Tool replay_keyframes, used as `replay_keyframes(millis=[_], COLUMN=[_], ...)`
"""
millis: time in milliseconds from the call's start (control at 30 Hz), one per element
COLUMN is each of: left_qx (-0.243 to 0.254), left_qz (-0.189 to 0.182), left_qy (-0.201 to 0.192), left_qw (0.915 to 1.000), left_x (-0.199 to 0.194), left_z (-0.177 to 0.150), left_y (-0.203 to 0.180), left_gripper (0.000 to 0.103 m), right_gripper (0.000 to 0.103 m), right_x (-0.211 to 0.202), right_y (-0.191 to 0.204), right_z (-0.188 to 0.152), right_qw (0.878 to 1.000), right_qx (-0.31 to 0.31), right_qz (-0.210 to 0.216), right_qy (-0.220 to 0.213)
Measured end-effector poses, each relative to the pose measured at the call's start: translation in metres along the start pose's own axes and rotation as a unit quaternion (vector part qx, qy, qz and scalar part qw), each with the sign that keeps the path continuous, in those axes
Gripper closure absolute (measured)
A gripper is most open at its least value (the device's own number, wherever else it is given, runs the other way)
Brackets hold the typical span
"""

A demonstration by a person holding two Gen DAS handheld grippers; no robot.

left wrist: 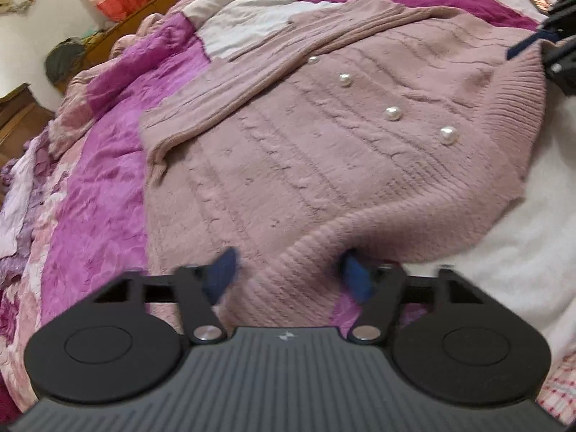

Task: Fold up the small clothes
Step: 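Close both grippers on the ribbed hem, then lift the hem with both grippers and fold it over toward the collar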

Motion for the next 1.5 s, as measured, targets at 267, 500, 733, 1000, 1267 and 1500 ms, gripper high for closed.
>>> replay_keyframes(millis=[267,500,733,1000,1267,1500], left_qx=[-0.035,-0.09,-0.136,-0.162,-0.174,-0.199], left_qz=[-0.001,0.002,0.011,0.025,0.026,0.034], left_qy=[-0.019,-0.045,-0.059,-0.082,-0.097,-0.115], left_qw=[0.9992,0.995,0.9889,0.983,0.9797,0.9728], left_x=[-0.013,-0.02,-0.022,-0.024,-0.021,-0.014], left_z=[0.01,0.022,0.04,0.061,0.072,0.09], left_y=[0.009,0.032,0.055,0.079,0.093,0.117], left_gripper=[0.087,0.089,0.09,0.09,0.091,0.091], right_gripper=[0.092,0.095,0.096,0.097,0.098,0.098], right_x=[-0.008,-0.009,-0.007,-0.004,0.0,0.004], right_y=[-0.003,-0.008,-0.011,-0.015,-0.015,-0.015], right_z=[0.011,0.033,0.053,0.078,0.098,0.125], right_qw=[0.999,0.997,0.996,0.993,0.989,0.984], right_qx=[0.028,0.053,0.063,0.075,0.091,0.112], right_qz=[0.018,0.03,0.034,0.035,0.043,0.047], right_qy=[-0.022,-0.042,-0.06,-0.088,-0.104,-0.134])
Point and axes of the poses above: each gripper's, at about its wrist camera, not at the fingertips, and x roughly the way its jaws point, y to its left, z to its top, the point moved 6 cm from there along x, roughly the way its jaws point, and after that the axes turned 15 degrees about x, right-handed, at the moved point
